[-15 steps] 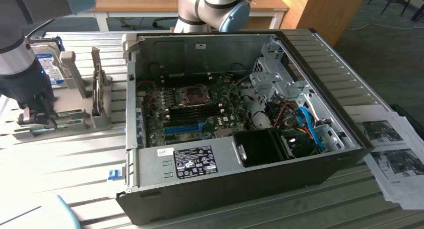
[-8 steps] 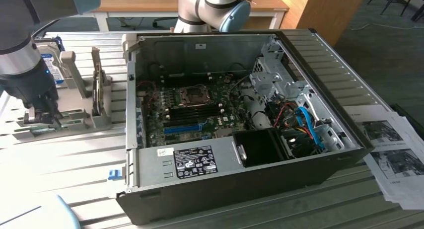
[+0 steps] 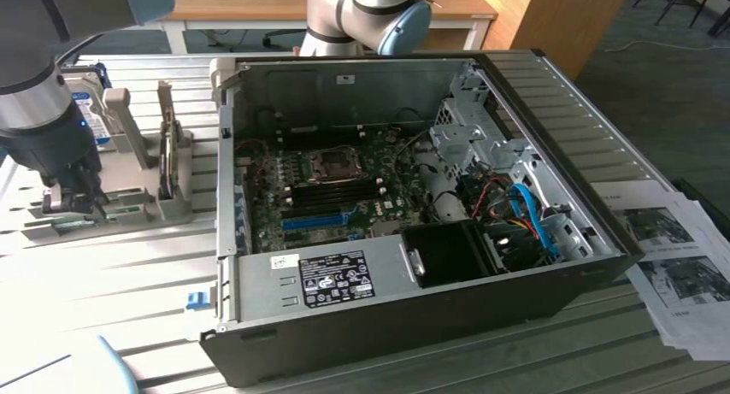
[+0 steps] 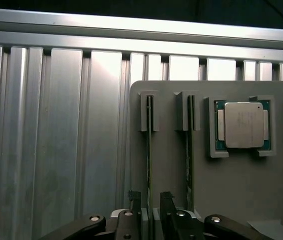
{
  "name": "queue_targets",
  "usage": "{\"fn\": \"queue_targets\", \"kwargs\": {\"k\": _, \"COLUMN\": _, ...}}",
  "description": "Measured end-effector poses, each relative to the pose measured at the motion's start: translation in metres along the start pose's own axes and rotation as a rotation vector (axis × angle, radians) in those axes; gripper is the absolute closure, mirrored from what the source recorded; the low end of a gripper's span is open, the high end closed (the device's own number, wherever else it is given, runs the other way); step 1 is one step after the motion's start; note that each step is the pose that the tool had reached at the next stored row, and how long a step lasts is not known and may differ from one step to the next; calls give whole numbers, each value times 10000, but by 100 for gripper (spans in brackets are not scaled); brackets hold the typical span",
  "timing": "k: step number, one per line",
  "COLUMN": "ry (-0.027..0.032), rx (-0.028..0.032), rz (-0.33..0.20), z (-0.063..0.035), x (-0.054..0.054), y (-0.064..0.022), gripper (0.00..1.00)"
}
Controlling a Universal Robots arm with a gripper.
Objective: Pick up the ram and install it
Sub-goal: 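Pick up the ram and move it above insertion slot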
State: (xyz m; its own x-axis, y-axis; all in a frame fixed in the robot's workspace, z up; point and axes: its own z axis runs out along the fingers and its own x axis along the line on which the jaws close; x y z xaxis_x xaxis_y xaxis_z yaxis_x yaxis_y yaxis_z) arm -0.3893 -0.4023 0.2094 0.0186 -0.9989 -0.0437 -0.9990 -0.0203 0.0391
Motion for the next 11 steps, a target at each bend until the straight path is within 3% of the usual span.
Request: {"fn": "queue_targets", "kwargs": {"k": 11, "ry": -2, "rx": 4, "rz": 0, "z": 20, "x": -7, "y": -2, "gripper": 71}}
